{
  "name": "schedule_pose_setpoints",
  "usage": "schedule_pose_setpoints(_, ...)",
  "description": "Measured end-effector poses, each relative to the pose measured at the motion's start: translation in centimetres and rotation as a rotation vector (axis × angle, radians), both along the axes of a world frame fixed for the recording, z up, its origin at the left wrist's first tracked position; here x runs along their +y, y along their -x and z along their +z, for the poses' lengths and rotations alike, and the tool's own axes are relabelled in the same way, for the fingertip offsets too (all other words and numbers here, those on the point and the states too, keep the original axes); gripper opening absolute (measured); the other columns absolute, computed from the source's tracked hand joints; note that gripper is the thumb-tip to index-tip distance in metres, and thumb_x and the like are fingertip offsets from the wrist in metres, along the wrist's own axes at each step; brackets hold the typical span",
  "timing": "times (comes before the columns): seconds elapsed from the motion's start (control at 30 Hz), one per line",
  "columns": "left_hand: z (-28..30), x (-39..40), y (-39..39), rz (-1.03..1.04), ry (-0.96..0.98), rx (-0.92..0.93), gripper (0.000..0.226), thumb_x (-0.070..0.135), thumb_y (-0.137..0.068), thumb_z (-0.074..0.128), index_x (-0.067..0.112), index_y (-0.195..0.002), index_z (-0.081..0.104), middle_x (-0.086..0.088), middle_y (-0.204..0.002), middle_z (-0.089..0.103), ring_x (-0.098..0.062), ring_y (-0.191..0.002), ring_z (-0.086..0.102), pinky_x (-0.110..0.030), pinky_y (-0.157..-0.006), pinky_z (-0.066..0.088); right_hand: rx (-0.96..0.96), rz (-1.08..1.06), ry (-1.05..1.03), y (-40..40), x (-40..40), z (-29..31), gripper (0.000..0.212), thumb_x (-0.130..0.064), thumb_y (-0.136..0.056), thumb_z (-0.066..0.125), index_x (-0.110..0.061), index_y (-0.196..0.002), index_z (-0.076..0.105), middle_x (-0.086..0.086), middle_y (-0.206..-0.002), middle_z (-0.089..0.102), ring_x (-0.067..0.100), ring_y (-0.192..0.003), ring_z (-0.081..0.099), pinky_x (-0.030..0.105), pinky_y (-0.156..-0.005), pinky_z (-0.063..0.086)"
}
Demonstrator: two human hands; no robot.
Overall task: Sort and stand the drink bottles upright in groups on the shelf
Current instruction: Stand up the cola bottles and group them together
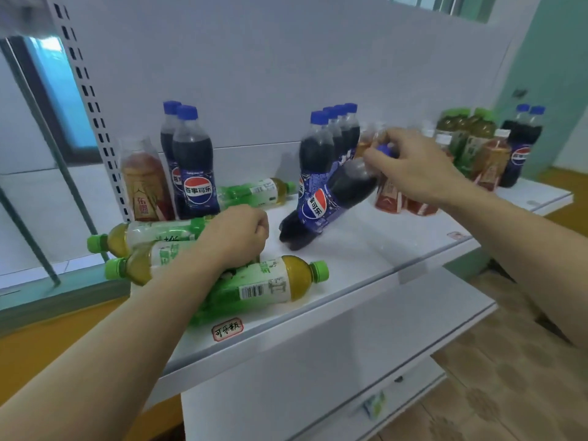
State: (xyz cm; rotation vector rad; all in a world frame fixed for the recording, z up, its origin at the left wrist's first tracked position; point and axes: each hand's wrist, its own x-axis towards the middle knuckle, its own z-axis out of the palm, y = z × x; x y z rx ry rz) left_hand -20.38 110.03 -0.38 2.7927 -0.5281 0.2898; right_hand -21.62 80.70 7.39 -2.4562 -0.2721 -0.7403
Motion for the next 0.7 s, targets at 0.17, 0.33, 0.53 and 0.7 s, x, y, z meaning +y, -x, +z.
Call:
schedule_pose_setpoints(0.17, -0.3, -2.0, -0.4, -0.007, -0.078, 0.028, 0.019, 0.023, -0.096, 0.048, 0.027, -0.094, 0.067, 0.006, -0.096, 0.067, -0.014, -0.084, 0.061, -0.031, -0.067, 0.045, -0.065, -0.088, 0.136, -2.9, 0.2, 3.0, 0.024, -0.045, -0.097, 0.050, -0.022, -0.097, 0.057, -0.005, -0.084, 0.059, 0.013, -0.073, 0.054, 0.031, -0.058, 0.038)
schedule_pose_setpoints(0.33, -0.2, -2.6, -0.9, 0.042, -0.067, 0.041, 0.017, 0.029, -0.095, 0.050, 0.028, -0.093, 0.067, 0.007, -0.090, 0.067, -0.013, -0.079, 0.062, -0.036, -0.076, 0.056, -0.060, -0.100, 0.277, -4.9, 0.5, 3.6, 0.022, -0.043, -0.098, 0.049, -0.022, -0.102, 0.054, 0.001, -0.089, 0.061, 0.020, -0.075, 0.055, 0.034, -0.060, 0.041)
schedule_pose_setpoints(0.53, -0.2, -2.7, -0.9, 0.079, -0.058, 0.052, 0.016, 0.032, -0.094, 0.051, 0.029, -0.092, 0.066, 0.008, -0.085, 0.067, -0.013, -0.076, 0.064, -0.040, -0.077, 0.059, 0.095, -0.059, 0.251, -6.0, -0.7, 4.9, 0.031, -0.049, -0.100, 0.049, -0.022, -0.113, 0.055, 0.002, -0.105, 0.060, 0.022, -0.090, 0.058, 0.032, -0.070, 0.042)
schedule_pose_setpoints(0.7, -0.2, -2.6, -0.9, 0.087, -0.037, 0.052, 0.013, 0.032, -0.093, 0.053, 0.030, -0.092, 0.066, 0.009, -0.084, 0.067, -0.012, -0.075, 0.064, -0.040, -0.077, 0.060, 0.084, -0.035, 0.205, -5.2, -0.5, 4.4, 0.029, -0.046, -0.098, 0.053, -0.023, -0.117, 0.053, 0.000, -0.103, 0.060, 0.015, -0.082, 0.057, 0.026, -0.061, 0.038)
